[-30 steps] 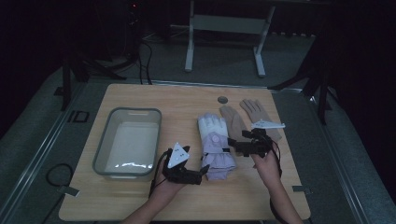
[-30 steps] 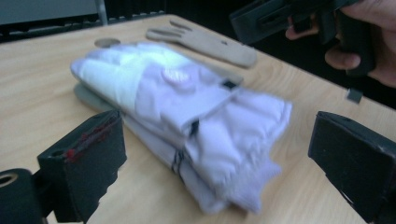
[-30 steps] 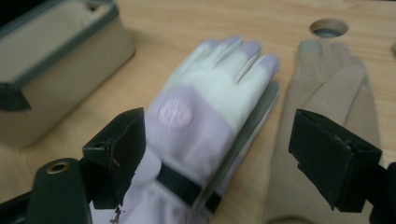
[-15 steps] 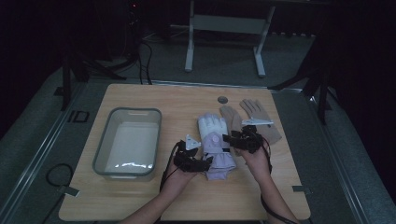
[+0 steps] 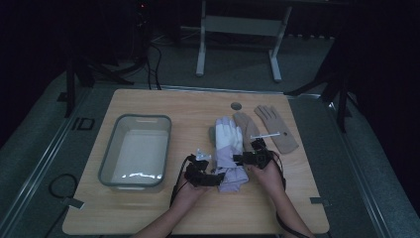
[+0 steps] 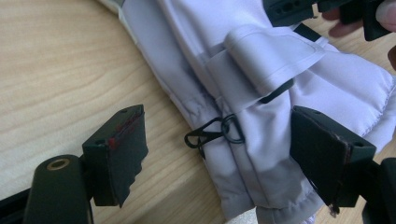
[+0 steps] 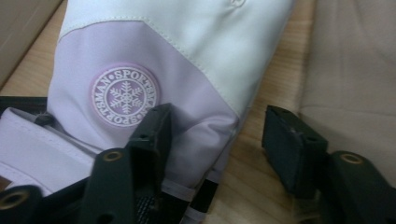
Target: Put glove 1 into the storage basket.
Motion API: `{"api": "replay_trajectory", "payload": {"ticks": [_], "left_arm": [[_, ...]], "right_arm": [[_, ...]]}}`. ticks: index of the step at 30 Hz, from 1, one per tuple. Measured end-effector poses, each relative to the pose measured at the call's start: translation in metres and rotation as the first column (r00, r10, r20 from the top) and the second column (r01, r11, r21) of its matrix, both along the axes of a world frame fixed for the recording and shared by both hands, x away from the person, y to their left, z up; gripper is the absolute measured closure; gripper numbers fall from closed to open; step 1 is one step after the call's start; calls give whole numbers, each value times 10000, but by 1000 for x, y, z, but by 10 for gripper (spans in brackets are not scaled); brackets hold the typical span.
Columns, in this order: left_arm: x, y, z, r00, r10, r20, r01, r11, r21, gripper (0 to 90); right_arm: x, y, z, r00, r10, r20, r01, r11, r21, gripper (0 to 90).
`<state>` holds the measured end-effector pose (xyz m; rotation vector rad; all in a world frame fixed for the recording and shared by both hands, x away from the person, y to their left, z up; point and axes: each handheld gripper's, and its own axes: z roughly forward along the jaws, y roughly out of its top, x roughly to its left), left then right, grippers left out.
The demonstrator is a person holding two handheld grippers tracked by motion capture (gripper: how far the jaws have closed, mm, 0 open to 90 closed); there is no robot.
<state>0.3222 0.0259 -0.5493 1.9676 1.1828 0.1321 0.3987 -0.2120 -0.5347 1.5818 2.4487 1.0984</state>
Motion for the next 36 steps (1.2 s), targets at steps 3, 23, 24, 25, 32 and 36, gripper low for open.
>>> {"api": "replay_trajectory", "payload": {"ticks": [3,23,24,25,32,36], "left_arm": [[2,1,-2,9999,-43,-115,41,9999,-125,219],[-1,1,11,9944,-1058,-64,1058,9944,16,758],[-1,1,12,9942,-1076,-20,1076,9942,10,762],[0,2,14,9943,-1067,-15,1067,9943,11,766],[1,8,33,9901,-1350,380,1348,9908,85,771],[5,14,47,9876,-1502,457,1503,9886,8,771]], "right_arm": [[2,0,-1,9996,266,-132,-263,9995,184,536],[-11,14,9,9985,175,510,-157,9992,-355,801],[-11,15,11,9983,209,539,-187,9990,-398,803],[-12,15,12,9983,196,544,-177,9992,-354,803],[-12,16,28,9957,132,921,-137,9999,44,805],[-14,18,43,9933,33,1155,-62,9997,251,805]]}}
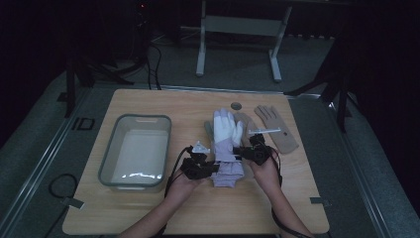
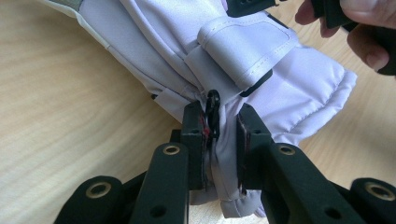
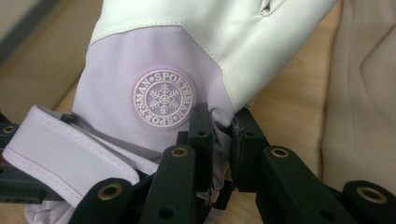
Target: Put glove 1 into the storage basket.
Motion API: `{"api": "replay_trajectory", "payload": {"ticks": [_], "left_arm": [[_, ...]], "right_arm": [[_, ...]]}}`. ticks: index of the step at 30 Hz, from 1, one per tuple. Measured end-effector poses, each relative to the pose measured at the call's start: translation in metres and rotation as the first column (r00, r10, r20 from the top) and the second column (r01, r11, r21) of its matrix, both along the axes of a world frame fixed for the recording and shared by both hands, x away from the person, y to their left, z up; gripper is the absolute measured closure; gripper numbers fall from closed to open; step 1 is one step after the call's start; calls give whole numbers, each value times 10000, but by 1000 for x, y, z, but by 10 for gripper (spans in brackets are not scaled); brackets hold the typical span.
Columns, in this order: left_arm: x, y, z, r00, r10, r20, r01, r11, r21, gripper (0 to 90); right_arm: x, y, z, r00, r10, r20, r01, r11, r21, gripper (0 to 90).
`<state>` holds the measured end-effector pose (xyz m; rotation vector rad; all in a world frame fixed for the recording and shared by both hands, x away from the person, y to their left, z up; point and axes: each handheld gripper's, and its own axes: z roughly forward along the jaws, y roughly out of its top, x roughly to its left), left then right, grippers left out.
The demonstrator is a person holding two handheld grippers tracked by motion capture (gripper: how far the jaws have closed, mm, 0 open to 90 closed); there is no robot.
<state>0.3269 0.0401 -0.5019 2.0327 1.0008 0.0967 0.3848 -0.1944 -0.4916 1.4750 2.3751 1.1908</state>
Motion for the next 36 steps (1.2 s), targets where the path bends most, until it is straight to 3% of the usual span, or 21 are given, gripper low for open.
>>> {"api": "replay_trajectory", "payload": {"ticks": [7,23,36], "left_arm": [[-1,9,21,9988,-112,482,104,9998,155,771],[-1,48,52,9973,-350,642,347,9994,55,771],[-9,99,71,9947,243,1001,-240,9997,-44,770]], "right_arm": [[-2,8,24,9991,18,430,-21,10000,65,806],[-3,40,54,9948,445,916,-470,9986,245,806],[3,92,76,9883,925,1217,-977,9945,372,806]]}}
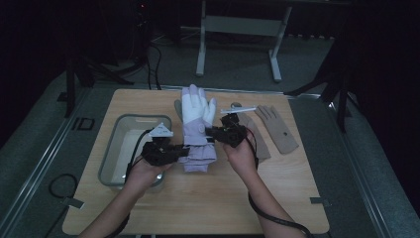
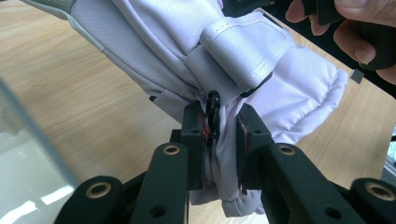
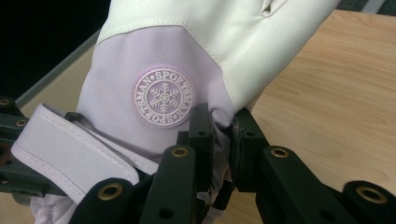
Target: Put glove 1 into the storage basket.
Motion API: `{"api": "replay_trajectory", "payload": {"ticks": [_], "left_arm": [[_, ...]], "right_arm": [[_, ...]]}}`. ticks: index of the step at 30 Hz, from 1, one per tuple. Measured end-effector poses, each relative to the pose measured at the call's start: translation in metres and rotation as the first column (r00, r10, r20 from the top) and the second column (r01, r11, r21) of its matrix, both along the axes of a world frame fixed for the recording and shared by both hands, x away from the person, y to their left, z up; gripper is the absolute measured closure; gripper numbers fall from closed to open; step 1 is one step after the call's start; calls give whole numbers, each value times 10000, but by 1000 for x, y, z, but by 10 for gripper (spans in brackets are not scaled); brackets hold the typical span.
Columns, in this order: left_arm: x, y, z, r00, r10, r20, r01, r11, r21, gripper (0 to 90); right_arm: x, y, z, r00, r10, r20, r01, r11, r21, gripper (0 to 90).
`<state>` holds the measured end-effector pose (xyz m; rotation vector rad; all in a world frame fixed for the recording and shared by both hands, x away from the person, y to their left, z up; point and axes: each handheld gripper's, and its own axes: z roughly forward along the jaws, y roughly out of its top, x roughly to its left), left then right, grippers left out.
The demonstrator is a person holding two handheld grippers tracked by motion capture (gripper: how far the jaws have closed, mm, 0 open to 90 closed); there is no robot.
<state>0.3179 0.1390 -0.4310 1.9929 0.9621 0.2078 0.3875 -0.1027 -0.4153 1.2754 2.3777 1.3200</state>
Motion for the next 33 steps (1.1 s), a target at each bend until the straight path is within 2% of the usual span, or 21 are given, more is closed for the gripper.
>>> {"api": "replay_trajectory", "payload": {"ticks": [5,6,7,20,22,23,24,30,33], "left_arm": [[-2,12,3,10000,87,25,-86,10000,-19,771],[-5,22,6,9998,210,21,-210,9998,-3,771],[-6,26,7,9996,271,64,-271,9996,14,771],[-22,89,17,9961,861,214,-860,9963,-47,770],[-22,94,16,9959,884,217,-882,9961,-84,770],[-22,105,13,9957,908,176,-906,9958,-85,770],[-22,109,12,9958,900,142,-899,9959,-97,770],[-25,137,-1,9942,1065,-156,-1069,9939,-283,770],[-25,148,-16,9920,1125,-568,-1156,9918,-546,770]], "right_arm": [[0,12,4,9999,139,30,-139,9999,21,807],[0,16,4,9998,192,32,-192,9998,32,807],[1,27,7,9994,329,72,-329,9995,40,807],[-1,93,20,9944,1026,247,-1027,9947,15,807],[0,98,21,9936,1092,286,-1092,9940,-38,807],[-1,104,21,9933,1121,281,-1119,9937,-96,807],[1,115,19,9922,1222,264,-1217,9923,-208,807],[3,145,8,9885,1511,29,-1510,9880,-342,808],[5,158,-1,9873,1584,-154,-1590,9859,-531,809]]}}
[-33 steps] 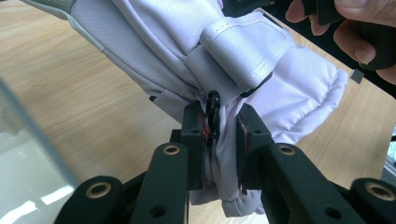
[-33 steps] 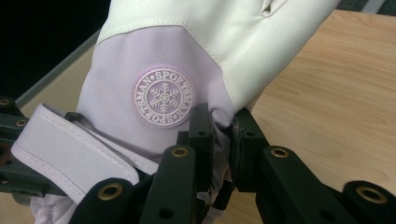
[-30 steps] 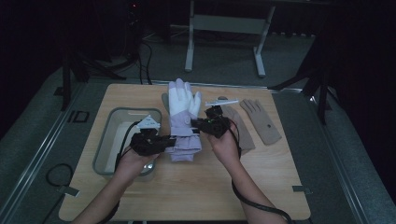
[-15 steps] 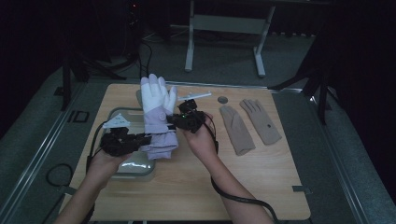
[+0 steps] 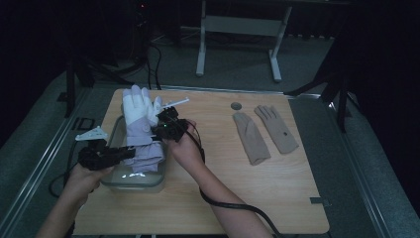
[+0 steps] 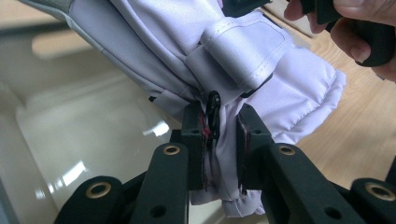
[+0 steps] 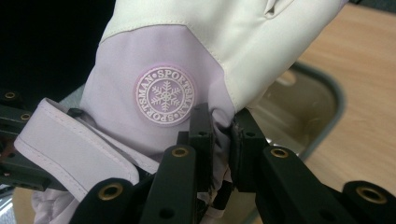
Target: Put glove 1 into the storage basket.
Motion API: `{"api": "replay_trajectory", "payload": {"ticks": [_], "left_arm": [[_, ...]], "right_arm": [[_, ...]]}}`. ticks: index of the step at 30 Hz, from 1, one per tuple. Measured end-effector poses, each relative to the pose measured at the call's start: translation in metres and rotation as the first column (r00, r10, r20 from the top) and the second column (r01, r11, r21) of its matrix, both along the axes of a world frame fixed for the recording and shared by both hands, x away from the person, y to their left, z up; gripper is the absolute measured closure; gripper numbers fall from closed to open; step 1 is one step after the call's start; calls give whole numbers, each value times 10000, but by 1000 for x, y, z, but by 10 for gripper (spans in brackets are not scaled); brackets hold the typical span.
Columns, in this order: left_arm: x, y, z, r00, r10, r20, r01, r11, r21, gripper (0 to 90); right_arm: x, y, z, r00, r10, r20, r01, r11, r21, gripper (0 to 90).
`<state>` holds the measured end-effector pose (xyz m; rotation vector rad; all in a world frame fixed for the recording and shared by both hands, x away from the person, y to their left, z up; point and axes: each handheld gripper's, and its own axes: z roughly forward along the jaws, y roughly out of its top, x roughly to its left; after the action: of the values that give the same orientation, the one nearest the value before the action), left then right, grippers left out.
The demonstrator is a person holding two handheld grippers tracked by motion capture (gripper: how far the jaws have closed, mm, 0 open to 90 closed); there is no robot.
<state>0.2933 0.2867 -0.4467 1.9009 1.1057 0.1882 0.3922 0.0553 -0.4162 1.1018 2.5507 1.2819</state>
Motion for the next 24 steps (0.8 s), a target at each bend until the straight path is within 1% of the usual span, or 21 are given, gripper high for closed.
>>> {"api": "replay_trajectory", "payload": {"ticks": [1,2,3,5,6,7,8,9,10,11,13,15,16,19,20,21,24], "left_arm": [[0,0,0,10000,0,0,0,10000,0,770],[1,5,-12,9995,-10,-304,6,9999,-132,770],[1,7,-17,9990,-24,-448,16,9999,-171,769],[2,10,-26,9974,-30,-721,10,9996,-278,769],[3,11,-31,9964,0,-847,-22,9997,-258,768],[3,12,-34,9953,44,-965,-69,9996,-260,767],[3,12,-34,9953,44,-965,-69,9996,-260,766],[4,13,-41,9928,87,-1196,-125,9994,-318,766],[4,14,-43,9918,83,-1276,-121,9995,-288,765],[4,12,-43,9928,93,-1198,-112,9998,-149,765],[4,10,-42,9914,186,-1296,-186,9998,8,757],[4,8,-42,9897,140,-1425,-127,9999,99,743],[3,7,-42,9890,123,-1471,-104,9999,137,727],[1,6,-41,9896,13,-1439,13,9998,176,679],[-1,5,-41,9899,3,-1416,27,9998,211,679],[-1,3,-40,9895,36,-1447,8,9995,304,630],[-1,-1,-40,9884,66,-1519,26,9982,601,573]], "right_arm": [[0,0,0,10000,0,0,0,10000,0,809],[1,4,-4,10000,20,-67,-21,10000,-95,809],[2,10,-16,9996,55,-293,-64,9995,-306,809],[3,15,-25,9986,55,-522,-78,9991,-429,809],[3,17,-30,9982,69,-594,-102,9985,-546,809],[4,19,-34,9978,85,-658,-129,9978,-657,811],[4,19,-34,9978,85,-658,-129,9978,-657,811],[4,21,-38,9973,79,-728,-133,9972,-742,811],[5,23,-44,9963,76,-856,-153,9958,-899,812],[5,24,-46,9957,76,-928,-167,9951,-978,812],[5,26,-48,9957,81,-928,-188,9932,-1148,813],[5,26,-48,9954,95,-949,-210,9925,-1207,814],[4,26,-48,9953,109,-967,-228,9922,-1226,814],[4,24,-50,9942,127,-1072,-251,9930,-1152,815],[4,23,-51,9935,148,-1129,-278,9931,-1138,814],[4,22,-53,9918,137,-1270,-270,9942,-1039,814],[4,22,-54,9910,140,-1330,-286,9937,-1084,814]]}}
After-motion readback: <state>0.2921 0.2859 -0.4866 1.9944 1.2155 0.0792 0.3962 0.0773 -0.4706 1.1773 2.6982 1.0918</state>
